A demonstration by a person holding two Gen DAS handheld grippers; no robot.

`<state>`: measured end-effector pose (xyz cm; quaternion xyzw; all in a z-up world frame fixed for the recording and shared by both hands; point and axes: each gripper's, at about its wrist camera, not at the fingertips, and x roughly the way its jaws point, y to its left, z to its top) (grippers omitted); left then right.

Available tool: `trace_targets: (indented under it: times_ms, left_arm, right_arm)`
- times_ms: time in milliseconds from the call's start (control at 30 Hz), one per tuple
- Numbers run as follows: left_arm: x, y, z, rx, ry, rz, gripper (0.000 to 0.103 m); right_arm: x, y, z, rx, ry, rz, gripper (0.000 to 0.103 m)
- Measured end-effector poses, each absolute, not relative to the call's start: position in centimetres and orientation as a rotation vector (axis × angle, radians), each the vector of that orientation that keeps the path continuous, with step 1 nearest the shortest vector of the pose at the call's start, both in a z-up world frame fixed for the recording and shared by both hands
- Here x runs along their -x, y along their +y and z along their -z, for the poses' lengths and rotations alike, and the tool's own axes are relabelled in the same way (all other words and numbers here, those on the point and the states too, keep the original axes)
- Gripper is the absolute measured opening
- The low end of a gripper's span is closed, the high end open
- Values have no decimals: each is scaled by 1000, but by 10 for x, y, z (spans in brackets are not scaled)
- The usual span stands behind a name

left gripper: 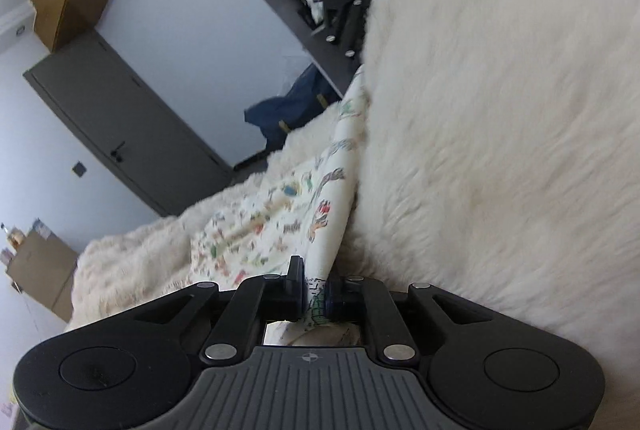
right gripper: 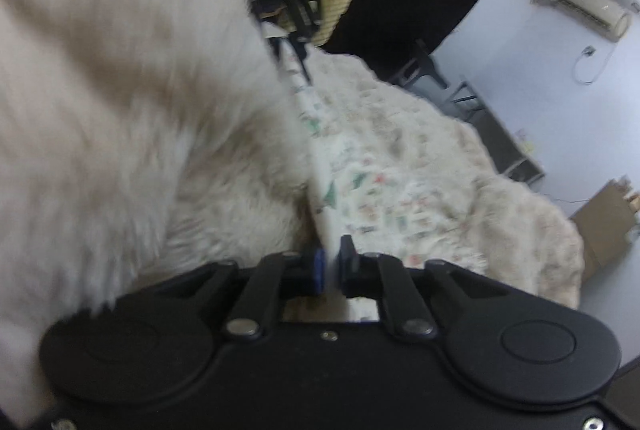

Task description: Fold clothes

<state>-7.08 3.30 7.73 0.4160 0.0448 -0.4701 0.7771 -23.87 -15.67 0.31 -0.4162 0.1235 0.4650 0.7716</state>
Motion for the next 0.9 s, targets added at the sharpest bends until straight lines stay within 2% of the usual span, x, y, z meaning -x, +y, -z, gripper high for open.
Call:
trace_targets:
  times_ms: [200,367,400,433,467,500,533,567,700,733,800,833,900]
  left_arm:
    - [-11,19,-118,-877,74,925,9]
    - [-125,-9,-135,-921,160,830,10]
    - [-155,-14,-134,-899,187,788,14]
    - [-184,-20,-127,-877,212,729,32]
    - [-202,-24,-119,-871,231,677,46]
    - [-221,-29,-104,-872,276,578,56]
    - [-232,-31,-92,-867,314,508,48]
    - [-233,-27,-88,-829,336,516,46]
    - [-200,-10,-84,-694,329,575,47]
    - [-183,-10,-83,-699,320,587,52]
    - [-137,-16,-76,-728,304,641,52]
    - [-116,-23,-69,-778,289,664,58]
    - [-82,-37,-53,-899,254,684,72]
  right_arm:
    - [182,-172,-40,871,235,-976,5]
    - [52,-172,-78,878,297,-859,5]
    - [32,-170,-76,877,301,-815,6]
    - [14,-168,-71,863,305,-759,12]
    - [-3,-165,-66,849,310,-704,29]
    - [-20,-163,-60,833,322,-647,38]
    - [-36,-160,-47,812,367,-582,42]
    - [-48,-158,-36,792,405,-533,36]
    - [-22,-157,-12,742,418,-644,37]
    - [-2,-154,-6,721,402,-649,38]
    - [11,-149,-5,668,395,-651,39]
    - [16,-144,-4,641,390,-652,42]
    - [49,-133,2,630,356,-655,54]
